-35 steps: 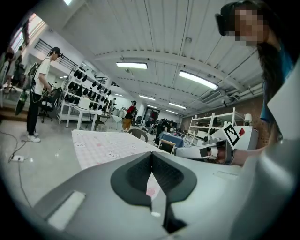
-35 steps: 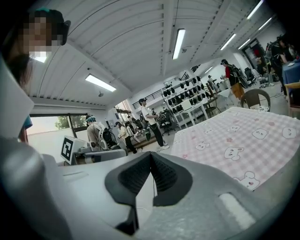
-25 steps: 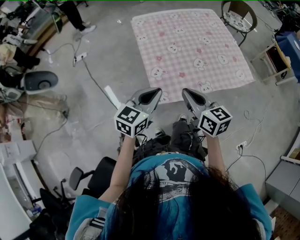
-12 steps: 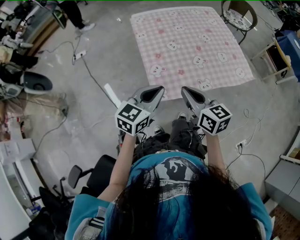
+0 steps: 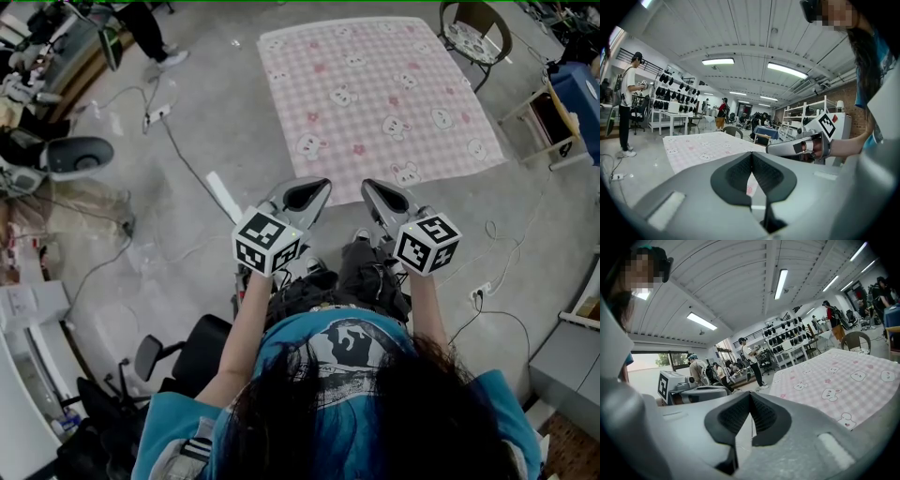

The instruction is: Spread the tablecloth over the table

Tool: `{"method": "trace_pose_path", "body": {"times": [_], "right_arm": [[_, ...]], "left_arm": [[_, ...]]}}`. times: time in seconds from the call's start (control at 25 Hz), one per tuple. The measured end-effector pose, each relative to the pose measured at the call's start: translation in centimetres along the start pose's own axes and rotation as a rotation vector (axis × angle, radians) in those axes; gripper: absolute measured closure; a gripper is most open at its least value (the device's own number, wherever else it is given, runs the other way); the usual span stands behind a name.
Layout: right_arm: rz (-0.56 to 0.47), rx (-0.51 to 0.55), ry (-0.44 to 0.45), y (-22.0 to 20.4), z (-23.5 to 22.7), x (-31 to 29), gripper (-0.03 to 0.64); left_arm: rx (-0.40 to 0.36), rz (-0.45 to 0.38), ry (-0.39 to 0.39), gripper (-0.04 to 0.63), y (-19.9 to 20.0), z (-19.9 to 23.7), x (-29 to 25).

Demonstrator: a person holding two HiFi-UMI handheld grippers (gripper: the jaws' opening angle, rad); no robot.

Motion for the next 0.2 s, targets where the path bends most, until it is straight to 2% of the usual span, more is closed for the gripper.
{"method": "trace_pose_path", "body": {"times": [0.2], "right_arm": [[0.01,-0.007,-0.008,0.12,-0.78,-0.31,0.617]], "left_arm": [[0.001,0.009,-0.014,0.583,0.16,0.22,-0.77]]}}
Point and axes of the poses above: the fingertips, and each gripper's own axes: x backward along the fingers, z to its left, y out of its top, the point moved 10 cm from there along x, backward along the fingers, and after that the axes turned 1 degree about x, right-handed, at the moved point
